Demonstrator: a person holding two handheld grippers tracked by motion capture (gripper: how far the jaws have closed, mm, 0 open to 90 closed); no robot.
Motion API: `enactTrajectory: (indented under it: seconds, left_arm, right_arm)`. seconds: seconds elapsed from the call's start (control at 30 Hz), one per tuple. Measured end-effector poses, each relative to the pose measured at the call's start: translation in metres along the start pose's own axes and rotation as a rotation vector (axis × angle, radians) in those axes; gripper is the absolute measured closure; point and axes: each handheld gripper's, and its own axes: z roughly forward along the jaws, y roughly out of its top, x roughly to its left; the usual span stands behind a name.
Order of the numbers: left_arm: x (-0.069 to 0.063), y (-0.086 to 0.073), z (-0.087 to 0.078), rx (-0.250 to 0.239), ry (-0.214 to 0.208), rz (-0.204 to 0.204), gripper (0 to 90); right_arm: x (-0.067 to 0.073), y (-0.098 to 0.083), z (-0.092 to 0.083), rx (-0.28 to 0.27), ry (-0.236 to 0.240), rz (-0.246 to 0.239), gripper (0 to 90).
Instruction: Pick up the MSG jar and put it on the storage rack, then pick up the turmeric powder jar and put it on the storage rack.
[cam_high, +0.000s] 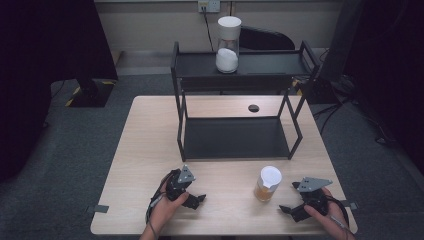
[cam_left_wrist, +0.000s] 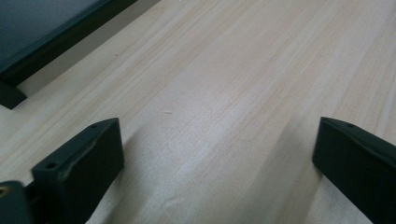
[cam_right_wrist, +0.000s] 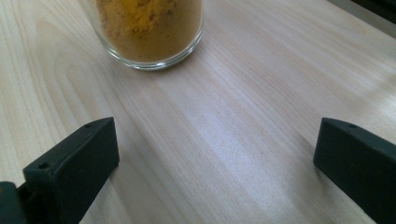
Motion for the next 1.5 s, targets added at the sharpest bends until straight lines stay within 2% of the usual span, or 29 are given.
enactTrajectory:
  seconds: [0.47, 0.7, 0.8, 1.0, 1.2, 1.27, 1.33, 1.43, 1.5]
  left_arm:
    - [0.001, -0.001, 0.000, -0.002, -0.005, 0.004, 0.0]
    - [0.001, -0.001, 0.000, -0.002, -0.005, 0.004, 0.0]
    - [0.001, -0.001, 0.000, -0.002, -0.005, 0.004, 0.0]
    - [0.001, -0.001, 0.000, -0.002, -0.005, 0.004, 0.0]
    - [0.001, -0.001, 0.000, -0.002, -0.005, 0.004, 0.0]
    - [0.001, -0.001, 0.000, -0.002, -0.005, 0.004, 0.0]
    - [0.001, -0.001, 0.000, -0.002, -0.005, 0.004, 0.0]
    - [0.001, -0.001, 0.000, -0.002, -0.005, 0.004, 0.0]
    - [0.001, -0.001, 0.000, -0.002, -0.005, 0.004, 0.0]
  right_arm:
    - [0.001, 0.001, 0.000, 0.002, -0.003, 0.004, 0.0]
    - [0.001, 0.008, -0.002, 0.017, -0.004, -0.006, 1.4]
    - [-0.002, 0.012, -0.003, 0.002, 0.019, -0.002, 1.5]
    - [-0.003, 0.019, -0.001, -0.065, 0.066, 0.016, 1.4]
    - [0.000, 0.030, 0.006, -0.110, 0.097, 0.013, 1.6]
    - [0.001, 0.032, 0.008, -0.126, 0.095, 0.011, 2.3]
    - [0.000, 0.032, 0.010, -0.140, 0.103, 0.013, 3.8]
    - [-0.007, 0.031, 0.017, -0.176, 0.145, 0.020, 10.8]
    - [-0.008, 0.029, 0.020, -0.190, 0.148, 0.026, 13.1]
